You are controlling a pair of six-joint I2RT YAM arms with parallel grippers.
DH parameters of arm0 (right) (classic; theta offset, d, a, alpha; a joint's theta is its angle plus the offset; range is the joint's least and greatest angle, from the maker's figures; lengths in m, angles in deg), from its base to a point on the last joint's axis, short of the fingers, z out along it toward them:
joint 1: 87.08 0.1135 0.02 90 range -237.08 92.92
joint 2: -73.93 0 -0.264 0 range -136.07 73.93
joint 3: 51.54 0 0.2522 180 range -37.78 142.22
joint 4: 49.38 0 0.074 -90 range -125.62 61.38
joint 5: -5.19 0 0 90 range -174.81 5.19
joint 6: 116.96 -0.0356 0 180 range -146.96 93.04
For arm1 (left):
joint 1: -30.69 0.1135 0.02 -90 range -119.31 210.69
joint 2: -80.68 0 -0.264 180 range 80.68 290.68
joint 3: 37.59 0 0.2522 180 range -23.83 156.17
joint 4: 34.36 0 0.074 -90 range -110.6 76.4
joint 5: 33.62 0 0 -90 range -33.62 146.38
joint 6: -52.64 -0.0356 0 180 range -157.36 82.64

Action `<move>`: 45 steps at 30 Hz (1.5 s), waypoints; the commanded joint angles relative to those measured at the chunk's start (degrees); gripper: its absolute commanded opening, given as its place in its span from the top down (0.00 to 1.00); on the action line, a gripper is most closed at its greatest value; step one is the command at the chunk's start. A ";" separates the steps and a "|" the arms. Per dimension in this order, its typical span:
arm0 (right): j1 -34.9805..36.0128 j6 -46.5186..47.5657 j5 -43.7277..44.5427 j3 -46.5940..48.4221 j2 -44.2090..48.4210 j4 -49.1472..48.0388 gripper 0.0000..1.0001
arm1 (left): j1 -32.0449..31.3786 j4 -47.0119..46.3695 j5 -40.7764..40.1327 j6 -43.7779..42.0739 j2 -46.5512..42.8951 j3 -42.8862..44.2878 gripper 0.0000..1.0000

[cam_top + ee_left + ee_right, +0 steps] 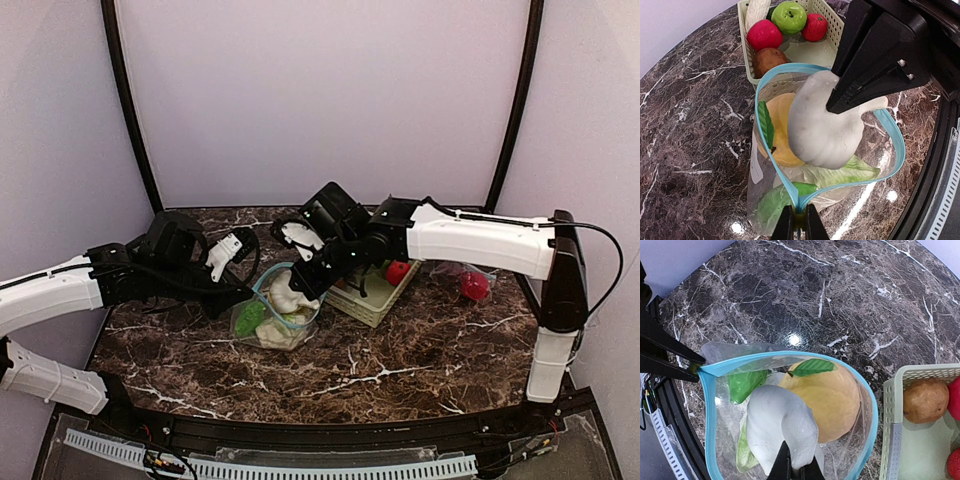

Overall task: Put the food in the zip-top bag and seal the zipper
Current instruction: Place the fake vegetable in the zipper food storage bag.

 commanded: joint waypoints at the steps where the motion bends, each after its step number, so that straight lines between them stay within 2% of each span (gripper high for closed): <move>1: 1.60 0.07 -2.53 0.39 -0.28 -4.36 1.00 | 0.12 0.68 0.87 -0.05 -0.78 0.06 0.99; 17: 2.55 -0.26 -5.04 -1.96 -3.47 -6.71 1.00 | 0.08 0.68 0.96 -0.13 -0.94 0.06 0.99; 19: 2.58 -0.62 -4.11 -2.10 -3.51 -6.13 0.89 | 0.10 0.75 0.98 -0.17 -0.95 0.06 0.99; 22: 2.52 -0.79 -0.98 -2.43 -2.54 -5.07 0.61 | 0.08 0.83 0.85 -0.15 -0.87 0.04 0.99; 24: 2.50 -0.55 0.11 -2.33 -1.36 -4.64 0.48 | 0.10 0.85 0.88 -0.13 -0.84 0.11 0.99; 27: 2.51 -0.07 0.97 -1.36 0.48 -3.34 0.35 | 0.08 0.94 0.73 -0.17 -0.77 0.15 0.99; 30: 2.46 -0.21 2.58 -0.77 2.92 -1.63 0.27 | 0.08 0.95 0.59 -0.16 -0.90 0.08 0.99; 37: -0.07 -3.57 7.20 -5.01 9.41 -0.34 0.18 | 0.10 0.85 0.62 -0.17 -0.88 0.04 0.99; 45: -4.99 -7.52 3.17 -8.14 8.36 -0.39 0.27 | 0.08 0.94 0.27 -0.18 -0.86 -0.03 0.99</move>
